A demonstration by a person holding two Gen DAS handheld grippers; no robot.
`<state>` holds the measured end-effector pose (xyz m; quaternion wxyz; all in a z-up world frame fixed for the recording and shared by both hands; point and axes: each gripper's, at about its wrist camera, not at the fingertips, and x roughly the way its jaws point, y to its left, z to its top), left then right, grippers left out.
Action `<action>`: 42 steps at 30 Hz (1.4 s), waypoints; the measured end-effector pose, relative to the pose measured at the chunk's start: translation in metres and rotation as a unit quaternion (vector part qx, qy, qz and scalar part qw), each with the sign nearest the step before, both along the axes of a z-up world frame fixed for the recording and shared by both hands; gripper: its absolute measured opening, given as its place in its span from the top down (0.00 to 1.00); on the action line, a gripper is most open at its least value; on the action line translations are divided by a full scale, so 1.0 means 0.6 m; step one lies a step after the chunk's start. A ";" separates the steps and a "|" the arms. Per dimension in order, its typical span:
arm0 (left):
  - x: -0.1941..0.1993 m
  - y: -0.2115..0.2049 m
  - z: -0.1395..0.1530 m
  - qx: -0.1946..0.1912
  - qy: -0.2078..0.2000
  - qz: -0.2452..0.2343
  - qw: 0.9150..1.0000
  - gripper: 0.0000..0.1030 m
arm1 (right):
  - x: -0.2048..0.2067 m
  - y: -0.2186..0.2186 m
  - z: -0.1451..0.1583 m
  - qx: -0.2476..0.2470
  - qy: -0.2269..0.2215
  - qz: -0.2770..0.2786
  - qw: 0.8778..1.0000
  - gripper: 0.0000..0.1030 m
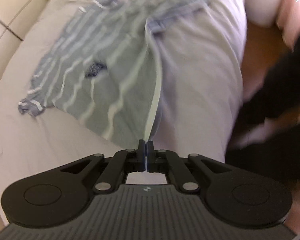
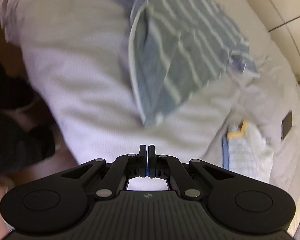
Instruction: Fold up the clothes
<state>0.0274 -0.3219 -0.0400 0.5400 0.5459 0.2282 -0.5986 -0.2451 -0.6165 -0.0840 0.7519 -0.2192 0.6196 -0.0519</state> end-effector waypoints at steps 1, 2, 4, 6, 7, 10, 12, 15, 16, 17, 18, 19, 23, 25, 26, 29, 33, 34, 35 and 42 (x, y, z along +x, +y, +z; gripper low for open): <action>0.000 0.001 -0.006 0.002 -0.002 0.005 1.000 1.00 | -0.002 -0.005 -0.002 0.005 0.001 -0.014 1.000 1.00; -0.001 0.001 -0.011 0.004 -0.003 0.010 1.000 0.99 | -0.005 -0.010 -0.005 0.009 0.001 -0.027 1.000 1.00; -0.011 -0.004 -0.022 -0.004 -0.026 0.008 1.000 0.95 | -0.010 -0.019 -0.009 0.019 0.002 -0.054 0.998 1.00; -0.025 -0.013 -0.033 -0.016 -0.057 0.001 0.998 0.76 | -0.004 -0.015 -0.008 0.025 -0.014 -0.072 0.997 1.00; -0.032 -0.017 -0.039 -0.022 -0.072 -0.002 0.997 0.64 | 0.002 -0.011 -0.008 0.027 -0.021 -0.072 0.997 1.00; -0.048 -0.030 -0.060 -0.036 -0.105 -0.017 0.994 0.54 | 0.020 0.016 -0.018 0.015 -0.035 -0.042 0.998 0.91; -0.058 -0.041 -0.084 -0.039 -0.123 -0.034 0.991 0.54 | 0.031 0.031 -0.030 0.002 -0.042 -0.018 0.999 0.65; -0.062 -0.063 -0.115 -0.036 -0.134 -0.047 0.989 0.61 | 0.047 0.049 -0.051 -0.018 -0.053 0.014 0.998 0.63; -0.062 -0.070 -0.123 -0.035 -0.137 -0.050 0.989 0.64 | 0.053 0.050 -0.059 -0.025 -0.056 0.020 0.998 0.63; -0.061 -0.075 -0.128 -0.036 -0.143 -0.050 0.988 0.66 | 0.059 0.052 -0.067 -0.032 -0.060 0.026 0.997 0.63; -0.058 -0.081 -0.130 -0.036 -0.143 -0.046 0.988 0.69 | 0.066 0.053 -0.075 -0.038 -0.063 0.031 0.997 0.63; -0.052 -0.086 -0.129 -0.035 -0.141 -0.040 0.989 0.74 | 0.072 0.054 -0.083 -0.045 -0.067 0.037 0.996 0.63; -0.025 -0.094 -0.102 -0.048 -0.125 -0.013 0.991 0.98 | 0.098 0.042 -0.109 -0.078 -0.081 0.059 0.992 0.83; -0.015 -0.089 -0.072 -0.065 -0.109 -0.005 0.992 0.99 | 0.096 0.023 -0.089 -0.071 -0.081 0.051 0.993 1.00; -0.016 -0.082 -0.059 -0.068 -0.104 -0.015 0.992 0.99 | 0.093 0.014 -0.077 -0.068 -0.081 0.048 0.993 1.00; -0.027 -0.061 -0.043 -0.056 -0.102 -0.060 0.991 0.99 | 0.072 -0.005 -0.031 -0.064 -0.086 0.052 0.993 1.00; -0.034 -0.048 -0.077 0.001 -0.097 -0.084 0.992 0.98 | 0.043 -0.006 -0.021 -0.056 -0.056 0.072 0.994 1.00; -0.036 -0.044 -0.083 0.009 -0.097 -0.091 0.991 0.98 | 0.043 -0.007 -0.031 -0.050 -0.042 0.075 0.995 1.00; -0.039 -0.041 -0.088 0.017 -0.094 -0.096 0.991 0.97 | 0.044 -0.005 -0.040 -0.045 -0.030 0.078 0.995 1.00; -0.030 -0.018 -0.069 0.019 -0.049 -0.027 0.998 0.94 | 0.051 0.011 -0.078 -0.027 0.019 0.073 0.997 0.96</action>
